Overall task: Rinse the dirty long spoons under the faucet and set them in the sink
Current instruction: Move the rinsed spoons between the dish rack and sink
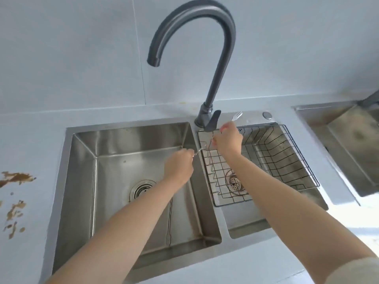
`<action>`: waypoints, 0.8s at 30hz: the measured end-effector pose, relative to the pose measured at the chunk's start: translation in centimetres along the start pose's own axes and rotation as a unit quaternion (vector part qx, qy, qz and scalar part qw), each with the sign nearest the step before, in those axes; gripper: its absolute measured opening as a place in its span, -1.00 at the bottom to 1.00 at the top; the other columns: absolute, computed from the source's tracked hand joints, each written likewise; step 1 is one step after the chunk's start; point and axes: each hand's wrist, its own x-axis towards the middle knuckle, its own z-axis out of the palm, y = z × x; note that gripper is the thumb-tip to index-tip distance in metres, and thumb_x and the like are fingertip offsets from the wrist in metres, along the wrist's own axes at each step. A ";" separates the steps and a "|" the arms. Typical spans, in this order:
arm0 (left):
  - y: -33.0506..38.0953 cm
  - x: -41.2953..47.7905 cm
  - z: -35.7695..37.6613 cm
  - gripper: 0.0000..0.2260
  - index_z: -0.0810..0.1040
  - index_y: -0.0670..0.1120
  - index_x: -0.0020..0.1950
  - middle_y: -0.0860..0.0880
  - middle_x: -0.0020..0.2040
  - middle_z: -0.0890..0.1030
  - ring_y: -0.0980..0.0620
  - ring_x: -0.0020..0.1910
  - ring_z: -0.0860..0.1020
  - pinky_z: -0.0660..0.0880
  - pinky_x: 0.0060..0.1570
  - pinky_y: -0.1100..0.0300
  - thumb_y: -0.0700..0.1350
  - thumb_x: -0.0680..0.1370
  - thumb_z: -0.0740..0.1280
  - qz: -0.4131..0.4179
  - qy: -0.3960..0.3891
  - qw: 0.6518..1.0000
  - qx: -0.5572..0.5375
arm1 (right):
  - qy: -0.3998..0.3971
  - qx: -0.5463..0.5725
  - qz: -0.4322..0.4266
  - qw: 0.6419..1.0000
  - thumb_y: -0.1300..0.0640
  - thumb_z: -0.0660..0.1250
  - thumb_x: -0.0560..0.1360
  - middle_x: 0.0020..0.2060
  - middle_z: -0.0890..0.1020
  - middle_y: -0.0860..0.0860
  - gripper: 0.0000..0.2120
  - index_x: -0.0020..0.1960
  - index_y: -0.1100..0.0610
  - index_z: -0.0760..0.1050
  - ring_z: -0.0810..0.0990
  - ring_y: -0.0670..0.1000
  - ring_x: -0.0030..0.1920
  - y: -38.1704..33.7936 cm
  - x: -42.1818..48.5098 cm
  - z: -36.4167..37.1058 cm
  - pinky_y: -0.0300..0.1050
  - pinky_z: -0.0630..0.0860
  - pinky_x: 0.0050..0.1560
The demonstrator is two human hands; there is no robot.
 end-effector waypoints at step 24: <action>12.2 4.1 14.9 -0.70 0.57 -0.22 0.08 -0.17 -0.04 0.57 -0.20 0.04 0.56 0.51 -0.03 0.01 -0.45 0.47 0.16 0.005 -0.212 0.969 0.124 | -0.295 -0.556 -0.202 0.751 0.33 0.12 0.53 0.07 0.60 0.15 -0.75 0.10 0.20 0.51 0.59 0.19 0.02 18.7 9.3 -10.2 -0.06 0.46 -0.09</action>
